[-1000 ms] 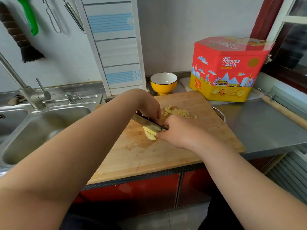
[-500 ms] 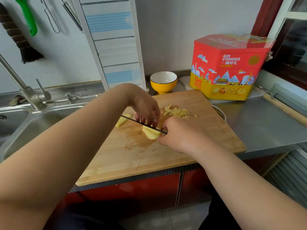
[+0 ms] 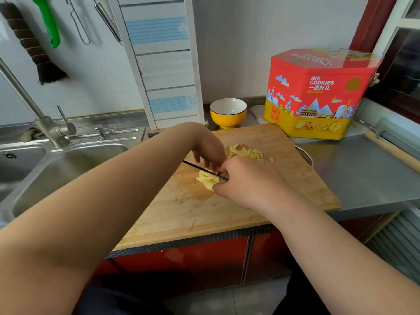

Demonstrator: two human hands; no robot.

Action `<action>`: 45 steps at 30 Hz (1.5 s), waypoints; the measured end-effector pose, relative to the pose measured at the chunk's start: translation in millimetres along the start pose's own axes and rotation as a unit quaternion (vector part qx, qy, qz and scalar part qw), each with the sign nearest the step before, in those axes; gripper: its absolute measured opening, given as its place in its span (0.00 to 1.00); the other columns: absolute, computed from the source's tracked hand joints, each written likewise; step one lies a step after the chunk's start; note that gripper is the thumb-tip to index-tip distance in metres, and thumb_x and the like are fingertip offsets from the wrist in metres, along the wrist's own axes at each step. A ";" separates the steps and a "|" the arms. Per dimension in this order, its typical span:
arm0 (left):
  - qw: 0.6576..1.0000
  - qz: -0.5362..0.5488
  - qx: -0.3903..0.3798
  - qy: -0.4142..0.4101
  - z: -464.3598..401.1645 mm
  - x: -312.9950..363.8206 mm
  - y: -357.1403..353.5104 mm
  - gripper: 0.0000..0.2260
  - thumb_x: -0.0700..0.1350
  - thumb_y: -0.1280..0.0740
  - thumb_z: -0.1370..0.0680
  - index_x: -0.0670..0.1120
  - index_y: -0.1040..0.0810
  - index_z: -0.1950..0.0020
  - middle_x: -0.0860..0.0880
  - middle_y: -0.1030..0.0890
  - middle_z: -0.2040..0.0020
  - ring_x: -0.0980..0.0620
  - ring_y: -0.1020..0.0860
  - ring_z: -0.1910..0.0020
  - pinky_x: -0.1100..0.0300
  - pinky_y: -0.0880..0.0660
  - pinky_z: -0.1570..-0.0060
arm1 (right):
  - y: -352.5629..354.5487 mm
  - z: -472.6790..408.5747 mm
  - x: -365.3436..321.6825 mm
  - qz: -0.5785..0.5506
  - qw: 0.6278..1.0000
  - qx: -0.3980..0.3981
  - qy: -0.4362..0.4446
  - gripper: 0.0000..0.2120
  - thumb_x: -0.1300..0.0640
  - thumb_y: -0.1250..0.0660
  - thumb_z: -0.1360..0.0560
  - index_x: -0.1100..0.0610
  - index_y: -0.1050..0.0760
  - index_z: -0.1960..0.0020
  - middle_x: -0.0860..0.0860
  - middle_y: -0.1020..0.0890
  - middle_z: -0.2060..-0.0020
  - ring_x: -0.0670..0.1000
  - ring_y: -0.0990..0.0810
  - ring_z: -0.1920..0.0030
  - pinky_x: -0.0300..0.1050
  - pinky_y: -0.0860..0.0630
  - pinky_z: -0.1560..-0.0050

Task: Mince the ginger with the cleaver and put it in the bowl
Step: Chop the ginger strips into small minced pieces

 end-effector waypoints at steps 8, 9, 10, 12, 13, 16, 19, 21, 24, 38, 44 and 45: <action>0.545 0.145 0.802 -0.198 167.0 -21.0 41.0 0.08 0.41 0.40 0.20 0.40 0.23 0.49 0.51 0.25 0.55 0.55 0.28 0.61 0.62 0.30 0.60 | 0.0 -9.4 41.6 -0.112 0.991 -0.049 -0.056 0.12 0.45 0.32 0.26 0.54 0.21 0.56 0.52 0.20 0.66 0.54 0.20 0.63 0.50 0.23 0.61; 0.546 0.139 0.803 -0.194 163.7 -26.7 25.0 0.07 0.41 0.39 0.20 0.40 0.23 0.49 0.50 0.25 0.56 0.55 0.28 0.61 0.62 0.31 0.61 | 1.8 -10.0 48.4 -0.134 0.987 -0.051 -0.066 0.11 0.46 0.32 0.25 0.55 0.21 0.56 0.53 0.19 0.65 0.54 0.20 0.63 0.52 0.22 0.60; 0.591 0.125 0.773 -0.192 148.3 -31.1 13.0 0.08 0.44 0.38 0.20 0.40 0.23 0.49 0.49 0.25 0.55 0.55 0.28 0.60 0.61 0.30 0.61 | 3.2 -10.1 54.2 -0.155 0.983 -0.054 -0.076 0.11 0.47 0.32 0.25 0.55 0.21 0.55 0.55 0.18 0.63 0.54 0.21 0.64 0.52 0.22 0.59; 0.748 0.096 0.636 -0.165 94.8 -37.5 -6.9 0.14 0.52 0.35 0.23 0.45 0.23 0.43 0.51 0.23 0.49 0.57 0.27 0.52 0.60 0.27 0.54 | 4.3 -10.3 63.5 -0.189 0.975 -0.064 -0.095 0.11 0.49 0.34 0.22 0.58 0.22 0.52 0.57 0.18 0.61 0.52 0.22 0.66 0.48 0.23 0.62; 0.819 0.084 0.548 -0.146 65.2 -41.1 -18.5 0.19 0.55 0.33 0.25 0.48 0.25 0.37 0.51 0.25 0.41 0.56 0.28 0.44 0.57 0.26 0.45 | 4.3 -10.5 67.2 -0.200 0.972 -0.068 -0.103 0.11 0.51 0.34 0.21 0.59 0.23 0.50 0.57 0.18 0.61 0.51 0.23 0.67 0.46 0.24 0.64; 0.933 0.071 0.336 -0.110 3.8 -49.7 -48.6 0.39 0.55 0.26 0.29 0.54 0.43 0.23 0.52 0.39 0.24 0.51 0.42 0.26 0.50 0.42 0.27 | 2.5 -12.5 73.8 -0.217 0.966 -0.076 -0.122 0.11 0.52 0.36 0.19 0.60 0.25 0.47 0.55 0.20 0.62 0.49 0.24 0.68 0.42 0.25 0.68; 0.953 0.073 0.267 -0.122 -19.1 -47.6 -52.4 0.39 0.53 0.26 0.29 0.53 0.43 0.23 0.53 0.40 0.24 0.52 0.42 0.26 0.54 0.44 0.27 | -5.2 -14.6 75.5 -0.225 0.961 -0.087 -0.133 0.11 0.53 0.37 0.19 0.61 0.26 0.44 0.54 0.22 0.63 0.49 0.24 0.68 0.40 0.26 0.69; 0.956 0.085 0.249 -0.130 -25.5 -45.9 -50.5 0.35 0.51 0.26 0.28 0.53 0.38 0.24 0.53 0.35 0.26 0.53 0.37 0.28 0.57 0.40 0.30 | -10.8 -15.6 76.6 -0.226 0.960 -0.090 -0.138 0.15 0.53 0.38 0.19 0.62 0.28 0.38 0.54 0.22 0.63 0.49 0.24 0.68 0.41 0.26 0.69; 0.951 0.070 0.267 -0.136 -25.8 -45.9 -48.7 0.28 0.53 0.28 0.27 0.55 0.32 0.28 0.54 0.31 0.31 0.54 0.33 0.34 0.59 0.35 0.34 | -15.4 -17.2 79.3 -0.222 0.960 -0.091 -0.147 0.20 0.53 0.38 0.18 0.62 0.32 0.30 0.54 0.22 0.61 0.49 0.24 0.67 0.42 0.27 0.68; 0.855 0.145 0.485 0.116 -5.8 -44.2 -69.3 0.22 0.62 0.37 0.25 0.51 0.26 0.37 0.50 0.26 0.43 0.47 0.25 0.47 0.55 0.26 0.56 | -23.5 -33.2 83.5 -0.171 0.966 -0.119 -0.153 0.21 0.54 0.44 0.18 0.60 0.36 0.28 0.59 0.20 0.61 0.54 0.21 0.67 0.47 0.21 0.64; 0.868 0.128 0.467 0.109 -12.3 -44.0 -75.6 0.34 0.69 0.38 0.28 0.51 0.36 0.28 0.48 0.30 0.34 0.46 0.33 0.35 0.52 0.29 0.42 | -22.8 -35.6 83.0 -0.164 0.968 -0.112 -0.152 0.24 0.54 0.44 0.18 0.60 0.40 0.24 0.59 0.19 0.59 0.52 0.21 0.67 0.45 0.21 0.66; 0.874 0.145 0.454 0.092 -14.2 -45.2 -76.8 0.36 0.69 0.38 0.29 0.52 0.38 0.26 0.49 0.31 0.33 0.46 0.35 0.33 0.52 0.31 0.39 | -23.4 -35.6 83.2 -0.162 0.968 -0.113 -0.152 0.23 0.54 0.44 0.18 0.60 0.39 0.25 0.58 0.19 0.60 0.52 0.21 0.67 0.45 0.21 0.66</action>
Point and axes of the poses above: each hand's wrist, its own z-axis away from the middle knuckle, its own y-axis out of the back of the hand, x = y × z, the point moved 8 cm from there along -z, towards the middle knuckle
